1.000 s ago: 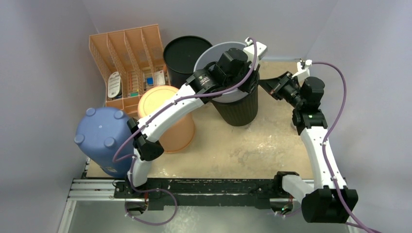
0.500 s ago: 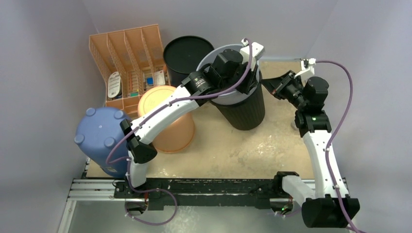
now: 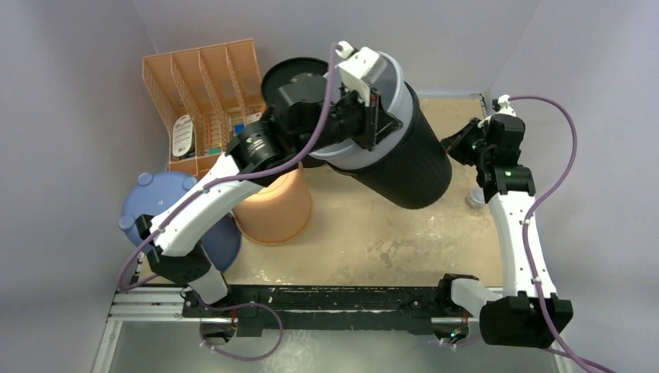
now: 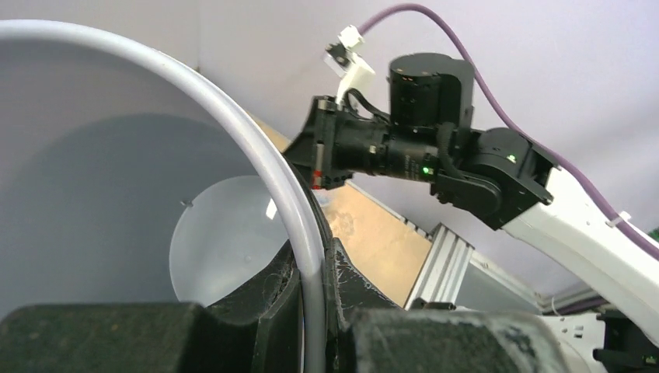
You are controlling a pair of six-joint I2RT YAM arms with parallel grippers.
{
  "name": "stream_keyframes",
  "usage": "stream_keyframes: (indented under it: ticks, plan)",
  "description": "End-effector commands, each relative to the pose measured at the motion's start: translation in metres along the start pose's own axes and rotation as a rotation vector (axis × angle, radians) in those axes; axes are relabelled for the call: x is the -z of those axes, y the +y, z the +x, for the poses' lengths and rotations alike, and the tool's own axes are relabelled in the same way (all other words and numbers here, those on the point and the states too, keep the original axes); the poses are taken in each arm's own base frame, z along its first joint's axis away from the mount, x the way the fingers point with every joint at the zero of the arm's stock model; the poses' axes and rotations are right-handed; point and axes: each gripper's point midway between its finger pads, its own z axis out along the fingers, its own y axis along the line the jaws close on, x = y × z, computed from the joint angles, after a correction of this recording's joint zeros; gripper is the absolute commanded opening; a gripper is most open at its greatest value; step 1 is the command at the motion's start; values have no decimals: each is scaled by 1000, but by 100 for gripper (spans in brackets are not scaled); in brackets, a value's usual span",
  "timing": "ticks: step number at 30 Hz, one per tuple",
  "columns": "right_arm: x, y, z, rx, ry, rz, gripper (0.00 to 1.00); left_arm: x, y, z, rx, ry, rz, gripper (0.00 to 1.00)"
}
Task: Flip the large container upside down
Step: Adjust the container in the container.
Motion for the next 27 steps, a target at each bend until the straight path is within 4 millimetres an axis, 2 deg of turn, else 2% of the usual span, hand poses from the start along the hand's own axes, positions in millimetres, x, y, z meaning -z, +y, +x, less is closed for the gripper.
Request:
stream_keyframes:
  ticks: [1,3,8,10,13,16,18,22,24,27]
  plan:
    - [31,16,-17,66,-21,10,0,38,-18,-131,30,-511,39,0]
    - [41,22,-26,82,-38,8,0,33,-9,-125,52,-505,16,0]
    - [70,32,-55,132,-114,33,23,13,18,-109,111,-481,-86,0]
    - [79,36,-60,143,-128,28,31,8,33,-108,157,-494,-133,0]
    - [91,46,-63,159,-149,-16,46,9,57,-111,211,-511,-194,0]
    - [98,60,-53,184,-136,-115,65,24,76,-123,248,-520,-157,0]
    - [99,64,-47,189,-127,-154,70,39,91,-134,288,-527,-100,0]
    - [103,86,-42,189,-138,-298,76,59,99,-143,324,-524,-26,0]
    - [110,104,-45,189,-161,-391,78,58,105,-140,342,-521,-45,0]
    - [111,113,-57,220,-191,-419,79,52,118,-134,407,-531,-86,0]
